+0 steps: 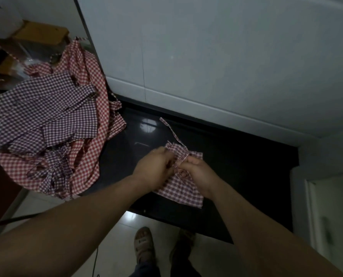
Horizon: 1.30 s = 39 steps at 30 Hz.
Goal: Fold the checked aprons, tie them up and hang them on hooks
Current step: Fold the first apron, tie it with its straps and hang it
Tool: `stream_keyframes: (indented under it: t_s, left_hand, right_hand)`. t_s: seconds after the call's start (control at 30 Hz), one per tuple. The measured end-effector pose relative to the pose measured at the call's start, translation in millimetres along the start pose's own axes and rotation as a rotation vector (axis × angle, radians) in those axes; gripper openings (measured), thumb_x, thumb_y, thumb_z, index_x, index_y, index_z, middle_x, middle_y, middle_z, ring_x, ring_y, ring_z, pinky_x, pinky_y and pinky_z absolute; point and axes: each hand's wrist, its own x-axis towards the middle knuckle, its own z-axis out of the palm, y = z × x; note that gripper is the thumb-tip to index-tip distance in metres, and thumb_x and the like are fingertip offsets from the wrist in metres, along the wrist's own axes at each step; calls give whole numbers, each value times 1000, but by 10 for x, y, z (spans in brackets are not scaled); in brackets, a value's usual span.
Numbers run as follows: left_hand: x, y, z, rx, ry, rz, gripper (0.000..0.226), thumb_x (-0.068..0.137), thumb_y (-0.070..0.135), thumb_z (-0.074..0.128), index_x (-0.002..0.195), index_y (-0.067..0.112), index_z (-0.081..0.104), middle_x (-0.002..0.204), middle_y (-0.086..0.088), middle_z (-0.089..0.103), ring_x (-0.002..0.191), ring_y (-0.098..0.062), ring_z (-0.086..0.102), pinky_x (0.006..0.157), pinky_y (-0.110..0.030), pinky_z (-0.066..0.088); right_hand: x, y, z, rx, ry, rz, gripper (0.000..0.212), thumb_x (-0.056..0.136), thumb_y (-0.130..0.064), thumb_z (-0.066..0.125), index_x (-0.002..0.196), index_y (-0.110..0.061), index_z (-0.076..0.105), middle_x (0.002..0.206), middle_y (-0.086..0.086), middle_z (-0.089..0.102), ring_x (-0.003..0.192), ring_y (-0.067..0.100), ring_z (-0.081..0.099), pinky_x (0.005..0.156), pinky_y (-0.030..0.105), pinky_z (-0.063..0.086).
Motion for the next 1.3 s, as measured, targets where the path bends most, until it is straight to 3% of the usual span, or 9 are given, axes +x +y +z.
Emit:
stream_keyframes:
  t_s: [0.13, 0.3, 0.4, 0.57, 0.7, 0.87, 1.07, 1.17, 1.3]
  left_hand:
    - [104, -20, -30, 123, -53, 104, 21, 96, 33, 60, 99, 33, 39, 88, 11, 51, 85, -18, 59, 67, -31, 38]
    - [183, 35, -2, 144, -64, -26, 25, 99, 21, 47, 122, 27, 42, 95, 0, 67, 82, -26, 64, 70, -36, 45]
    - [191, -44, 64, -236, -137, -79, 21, 93, 10, 55, 103, 28, 60, 95, 4, 71, 85, -18, 68, 79, -40, 57]
    - [81, -136, -31, -913, -176, -343, 13, 100, 10, 63, 106, 15, 73, 87, -8, 73, 76, -17, 65, 71, -34, 52]
    - [57, -153, -31, -304, 40, -118, 13, 103, 18, 59, 97, 21, 70, 89, 8, 70, 78, -7, 64, 73, -28, 50]
    - [15, -101, -30, 106, 56, 78, 18, 107, 40, 42, 92, 32, 43, 92, 9, 56, 84, -12, 53, 71, -33, 41]
    - [-71, -667, 71, 6, 147, -346, 20, 105, 32, 50, 88, 22, 45, 101, -14, 66, 94, -38, 64, 74, -37, 43]
    - [-19, -560, 49, -241, 238, -486, 25, 105, 31, 53, 86, 16, 49, 94, -18, 67, 89, -37, 63, 77, -39, 47]
    - [209, -129, -80, -1280, 366, -681, 18, 106, 23, 48, 97, 10, 57, 97, -16, 73, 95, -35, 73, 91, -47, 59]
  right_hand:
    - [-23, 9, 19, 30, 2, -33, 9, 97, -17, 66, 101, -11, 71, 89, 7, 68, 83, 20, 58, 80, 34, 48]
    - [-21, 56, 14, 39, 35, -54, 15, 96, -21, 66, 105, -12, 75, 96, 7, 72, 87, 20, 60, 85, 38, 49]
    - [-18, 103, 14, -33, 115, -78, 18, 97, -26, 64, 104, -12, 72, 89, 9, 68, 82, 22, 58, 78, 40, 48]
    - [-29, 116, 51, -60, 187, -131, 16, 101, -23, 61, 101, -11, 70, 83, 5, 69, 75, 13, 61, 70, 30, 50]
    - [-37, 185, 96, -32, 241, -137, 32, 100, -36, 61, 98, -4, 65, 97, 22, 69, 78, 20, 61, 74, 40, 51]
    - [-71, 313, 129, -557, 601, -302, 35, 98, -46, 45, 71, -26, 55, 88, -7, 59, 89, 15, 56, 82, 38, 47]
    - [-148, 716, -195, -604, 919, 80, 36, 97, -42, 35, 89, -21, 64, 101, 4, 60, 97, 25, 57, 91, 50, 51]
    - [-170, 774, -227, -466, 879, 118, 34, 100, -41, 40, 82, -21, 62, 93, 1, 59, 89, 23, 59, 86, 46, 53]
    - [-187, 715, -247, -224, 783, 60, 34, 99, -30, 50, 70, -12, 53, 75, 6, 57, 69, 20, 54, 65, 35, 43]
